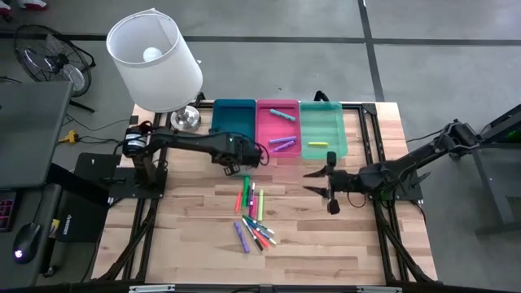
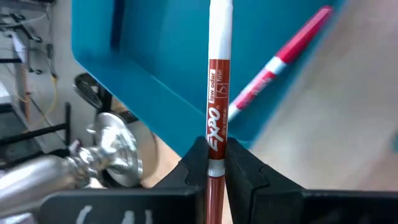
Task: Pick & Place Markers
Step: Put the orange dry erase marker into the dark blue bin
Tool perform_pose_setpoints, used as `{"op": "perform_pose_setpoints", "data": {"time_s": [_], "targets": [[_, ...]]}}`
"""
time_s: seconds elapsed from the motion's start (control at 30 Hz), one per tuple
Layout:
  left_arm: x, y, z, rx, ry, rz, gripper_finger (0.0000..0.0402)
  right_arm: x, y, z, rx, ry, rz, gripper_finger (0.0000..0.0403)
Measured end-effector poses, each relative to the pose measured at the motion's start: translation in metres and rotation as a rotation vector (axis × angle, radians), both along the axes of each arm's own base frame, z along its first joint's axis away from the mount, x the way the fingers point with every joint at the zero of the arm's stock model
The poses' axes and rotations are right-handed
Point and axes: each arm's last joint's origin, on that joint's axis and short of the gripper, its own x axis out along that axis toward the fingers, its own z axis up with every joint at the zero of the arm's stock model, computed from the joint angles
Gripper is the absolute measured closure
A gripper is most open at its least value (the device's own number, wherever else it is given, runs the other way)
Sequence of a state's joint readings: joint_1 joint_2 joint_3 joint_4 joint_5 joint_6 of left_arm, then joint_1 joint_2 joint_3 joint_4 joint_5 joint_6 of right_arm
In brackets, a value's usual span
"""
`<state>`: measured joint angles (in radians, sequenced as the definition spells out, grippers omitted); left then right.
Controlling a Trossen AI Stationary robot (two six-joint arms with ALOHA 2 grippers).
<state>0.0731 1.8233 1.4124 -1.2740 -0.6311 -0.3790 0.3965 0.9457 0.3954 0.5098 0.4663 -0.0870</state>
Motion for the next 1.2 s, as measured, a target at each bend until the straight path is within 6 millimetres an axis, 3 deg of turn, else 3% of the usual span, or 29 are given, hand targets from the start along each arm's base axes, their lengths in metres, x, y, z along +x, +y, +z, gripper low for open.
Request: {"op": "perform_pose_setpoints", "data": {"time_s": [0.27,0.77,1.2], "targets": [[0.007,0.038,0.000,0.011,-0.016,-0.075,0.0380,-0.002,-0.016,0.010,-0.153,-0.042,-0.170,0.0261],[0.000,0.104,-0.002,-0.224,-0.052,-0.240,0.0379,0.000,-0.024,0.006,-0.166,0.005,-0.201,0.0261],[-0.005,0.120,-0.003,-0.395,-0.112,-0.406,0.0378,0.000,-0.024,0.003,-0.129,0.027,-0.198,0.0261]]}}
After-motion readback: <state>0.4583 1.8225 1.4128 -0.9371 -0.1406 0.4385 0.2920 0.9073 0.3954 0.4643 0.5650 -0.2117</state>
